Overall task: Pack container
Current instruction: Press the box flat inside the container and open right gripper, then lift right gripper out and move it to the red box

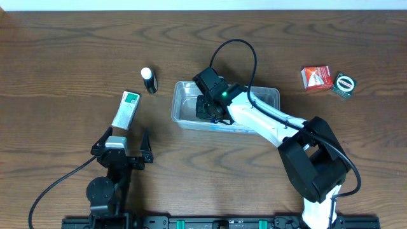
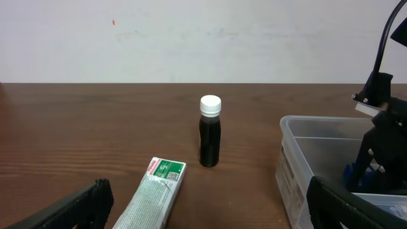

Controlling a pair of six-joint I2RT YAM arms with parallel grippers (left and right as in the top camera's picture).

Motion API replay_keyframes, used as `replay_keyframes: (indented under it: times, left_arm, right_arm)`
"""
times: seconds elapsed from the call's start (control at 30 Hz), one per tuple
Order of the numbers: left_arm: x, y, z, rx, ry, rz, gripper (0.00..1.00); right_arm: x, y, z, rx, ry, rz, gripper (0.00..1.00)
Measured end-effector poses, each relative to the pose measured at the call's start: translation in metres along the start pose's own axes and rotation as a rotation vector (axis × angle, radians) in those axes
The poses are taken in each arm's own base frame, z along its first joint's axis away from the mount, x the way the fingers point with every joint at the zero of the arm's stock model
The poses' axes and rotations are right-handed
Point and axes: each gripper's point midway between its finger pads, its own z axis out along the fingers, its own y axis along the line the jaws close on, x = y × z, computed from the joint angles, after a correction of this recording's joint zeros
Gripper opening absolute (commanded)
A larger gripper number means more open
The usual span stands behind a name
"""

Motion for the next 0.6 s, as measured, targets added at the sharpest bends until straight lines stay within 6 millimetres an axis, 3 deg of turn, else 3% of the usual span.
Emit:
replay_keyframes:
  times: [0.3,0.47,0.6]
  left_arm:
    - [0.000,0.000,0.000,0.000,0.000,0.000,0.98]
    - [0.000,0.000,0.000,0.000,0.000,0.000,0.98]
    - [0.000,0.000,0.000,0.000,0.000,0.000,0.98]
  right_arm:
    - [0.000,0.001,0.000,-0.004,0.002,0.002,0.68]
    - [-0.002,0.003,-0.003,-0.003,0.002,-0.016,0.73]
    - [-0.020,0.019,-0.023,-0.024,-0.028,-0.053,0.78]
